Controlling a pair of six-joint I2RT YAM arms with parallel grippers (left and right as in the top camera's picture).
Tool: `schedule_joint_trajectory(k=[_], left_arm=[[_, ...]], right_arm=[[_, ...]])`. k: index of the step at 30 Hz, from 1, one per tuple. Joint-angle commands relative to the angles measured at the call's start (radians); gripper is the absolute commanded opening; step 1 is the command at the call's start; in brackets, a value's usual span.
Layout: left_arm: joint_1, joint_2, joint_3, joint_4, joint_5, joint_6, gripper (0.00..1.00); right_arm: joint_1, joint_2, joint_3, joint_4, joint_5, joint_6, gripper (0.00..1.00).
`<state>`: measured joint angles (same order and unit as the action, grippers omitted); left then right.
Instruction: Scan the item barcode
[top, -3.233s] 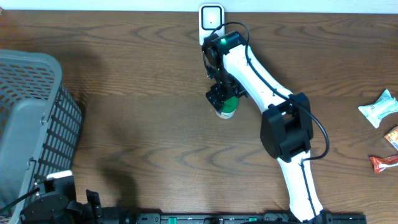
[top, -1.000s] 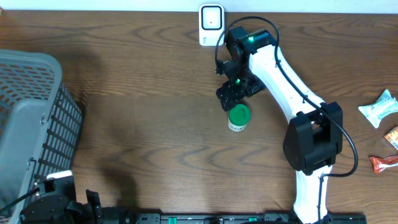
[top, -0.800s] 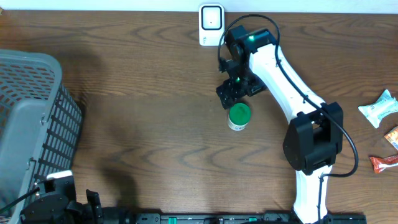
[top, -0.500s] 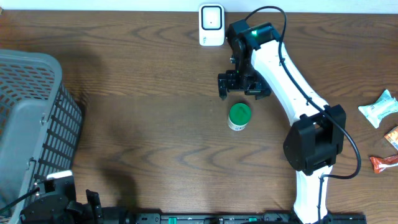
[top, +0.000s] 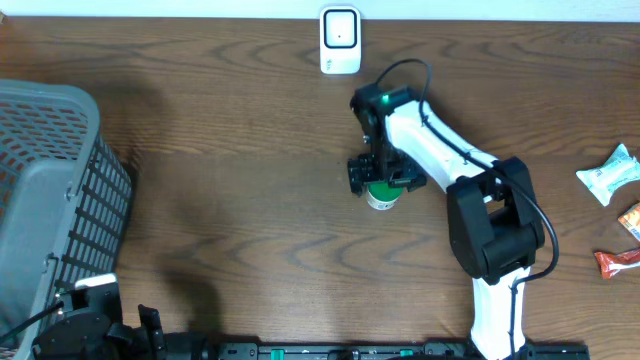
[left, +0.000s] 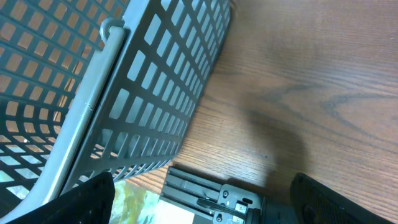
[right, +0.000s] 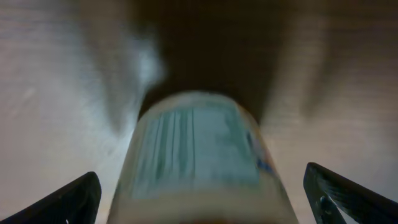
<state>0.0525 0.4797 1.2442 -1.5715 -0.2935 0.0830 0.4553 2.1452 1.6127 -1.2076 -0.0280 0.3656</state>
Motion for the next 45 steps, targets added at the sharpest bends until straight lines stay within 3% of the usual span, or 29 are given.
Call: schedule_joint_trajectory(k=[1,6,10,14,25,30,35,45], left_arm=[[0.005,-0.005,0.002,-0.003,-0.006,0.006,0.90],[0.005,-0.005,0.002,-0.003,-0.006,0.006,0.90],[0.005,-0.005,0.002,-0.003,-0.006,0.006,0.90],[0.005,-0.005,0.002,-0.003,-0.006,0.006,0.90],[0.005,-0.005,0.002,-0.003,-0.006,0.006,0.90],[0.005,-0.005,0.002,-0.003,-0.006,0.006,0.90],[0.005,-0.005,0.002,-0.003,-0.006,0.006,0.90],[0.005,-0.005,0.002,-0.003,-0.006,0.006,0.90]], right_arm=[[0.008,-0.010,-0.073,0.080,0.031,-0.016,0.94],[0.007,-0.010,-0.143,0.173,0.030,-0.015,0.59],[0.008,-0.010,-0.141,0.169,0.020,-0.015,0.50],[0.007,-0.010,-0.084,0.086,-0.048,-0.015,0.52],[-0.011,-0.010,0.348,-0.398,-0.237,-0.024,0.56],[-0.011,-0.010,0.402,-0.491,-0.289,-0.062,0.55],[-0.011,-0.010,0.400,-0.467,-0.294,-0.087,0.56],[-0.019,-0.010,0.496,0.040,0.026,-0.165,0.54]])
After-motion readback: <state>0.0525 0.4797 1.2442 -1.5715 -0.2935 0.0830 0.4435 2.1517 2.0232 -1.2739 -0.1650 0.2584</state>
